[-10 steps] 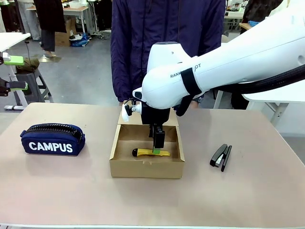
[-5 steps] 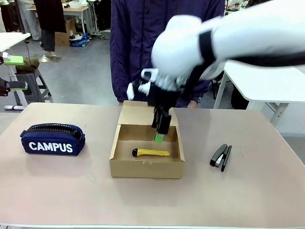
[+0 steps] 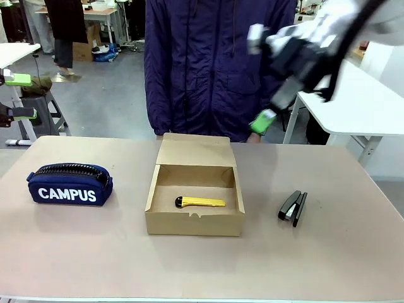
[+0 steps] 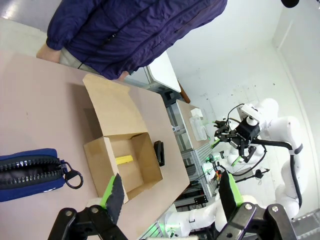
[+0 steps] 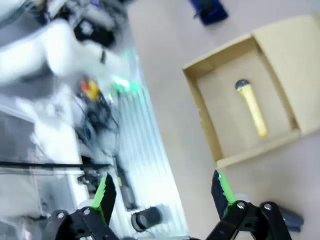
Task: Pack the item into the box.
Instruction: Pick up the item indicated by the person and place it inside the Mailer Box.
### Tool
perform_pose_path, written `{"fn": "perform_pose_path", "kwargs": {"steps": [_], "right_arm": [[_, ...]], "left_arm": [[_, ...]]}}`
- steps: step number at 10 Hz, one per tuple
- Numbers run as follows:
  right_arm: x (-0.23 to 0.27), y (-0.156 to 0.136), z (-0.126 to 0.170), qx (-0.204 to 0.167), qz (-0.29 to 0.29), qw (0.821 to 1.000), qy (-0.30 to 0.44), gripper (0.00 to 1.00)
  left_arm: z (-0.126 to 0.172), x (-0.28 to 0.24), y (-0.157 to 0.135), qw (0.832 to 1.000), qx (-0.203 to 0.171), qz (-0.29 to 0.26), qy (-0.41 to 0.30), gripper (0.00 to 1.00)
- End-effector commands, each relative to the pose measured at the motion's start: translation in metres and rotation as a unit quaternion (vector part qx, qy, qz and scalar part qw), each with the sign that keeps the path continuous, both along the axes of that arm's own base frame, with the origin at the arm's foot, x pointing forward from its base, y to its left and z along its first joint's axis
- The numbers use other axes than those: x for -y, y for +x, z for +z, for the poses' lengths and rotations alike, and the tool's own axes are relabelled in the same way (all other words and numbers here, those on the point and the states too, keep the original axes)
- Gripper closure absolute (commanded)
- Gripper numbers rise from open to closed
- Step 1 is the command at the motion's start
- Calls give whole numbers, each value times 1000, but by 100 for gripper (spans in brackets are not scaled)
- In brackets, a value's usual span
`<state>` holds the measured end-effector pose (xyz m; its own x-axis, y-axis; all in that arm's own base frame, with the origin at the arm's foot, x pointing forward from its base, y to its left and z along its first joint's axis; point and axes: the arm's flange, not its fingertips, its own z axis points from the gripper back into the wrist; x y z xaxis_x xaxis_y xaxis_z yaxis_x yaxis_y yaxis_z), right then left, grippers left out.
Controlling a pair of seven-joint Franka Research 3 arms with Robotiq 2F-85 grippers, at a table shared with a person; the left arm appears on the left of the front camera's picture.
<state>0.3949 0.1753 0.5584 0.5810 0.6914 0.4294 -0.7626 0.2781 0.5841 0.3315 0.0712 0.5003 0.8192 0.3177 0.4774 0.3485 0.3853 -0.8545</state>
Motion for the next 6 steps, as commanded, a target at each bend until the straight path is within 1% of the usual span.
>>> {"fn": "perform_pose_path", "kwargs": {"steps": [1,2,3,4,5,6], "right_arm": [[75,-27,-14,-58,-127,988,63,0],[127,-37,-21,-106,-185,974,80,0],[177,-39,-34,-138,-247,955,91,0],[218,-42,-49,-175,-264,939,130,0],[251,-45,-66,-196,-299,920,161,0],[275,-50,-81,-197,-323,904,201,0]], "left_arm": [[-1,3,0,1000,14,0,-8,0],[-1,3,0,1000,14,0,-8,0],[-1,3,0,1000,14,0,-8,0],[-1,3,0,1000,14,0,-8,0],[-1,3,0,1000,14,0,-8,0],[-1,3,0,1000,14,0,-8,0]]}}
